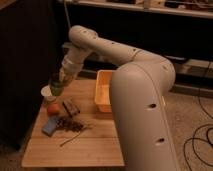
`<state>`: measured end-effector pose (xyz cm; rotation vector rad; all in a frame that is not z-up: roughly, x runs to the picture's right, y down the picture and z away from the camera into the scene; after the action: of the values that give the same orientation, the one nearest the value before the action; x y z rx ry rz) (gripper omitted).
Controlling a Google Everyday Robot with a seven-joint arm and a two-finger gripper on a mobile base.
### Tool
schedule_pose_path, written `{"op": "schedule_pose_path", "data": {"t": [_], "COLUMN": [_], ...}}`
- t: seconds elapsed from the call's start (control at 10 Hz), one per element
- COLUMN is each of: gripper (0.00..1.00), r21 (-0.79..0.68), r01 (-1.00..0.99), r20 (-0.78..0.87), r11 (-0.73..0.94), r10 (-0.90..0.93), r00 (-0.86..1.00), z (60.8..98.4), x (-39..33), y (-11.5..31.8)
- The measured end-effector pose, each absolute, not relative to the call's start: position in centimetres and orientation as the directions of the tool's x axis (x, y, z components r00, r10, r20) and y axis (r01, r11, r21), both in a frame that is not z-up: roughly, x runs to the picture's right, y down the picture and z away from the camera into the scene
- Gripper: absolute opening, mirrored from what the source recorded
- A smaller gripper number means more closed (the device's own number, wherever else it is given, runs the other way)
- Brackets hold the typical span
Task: Stack cups on top of each other
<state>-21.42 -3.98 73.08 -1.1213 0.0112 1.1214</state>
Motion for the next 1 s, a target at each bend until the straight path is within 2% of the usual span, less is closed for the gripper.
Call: {"op": "schedule_pose_path", "data": {"t": [0.4,1.0], "gripper": [0.06,0.06], "r21": [-0.734,-0.64], "r01": [-0.677,-0.761], "r20": [-0.493,-0.536], "r11": [-0.058,-0.104], "r10": [0.731,0.771], "r00": [0.472,0.345], "z": [73.7,74.3], "x": [-22.8,-25.3], "y": [-4.7,-4.8]}}
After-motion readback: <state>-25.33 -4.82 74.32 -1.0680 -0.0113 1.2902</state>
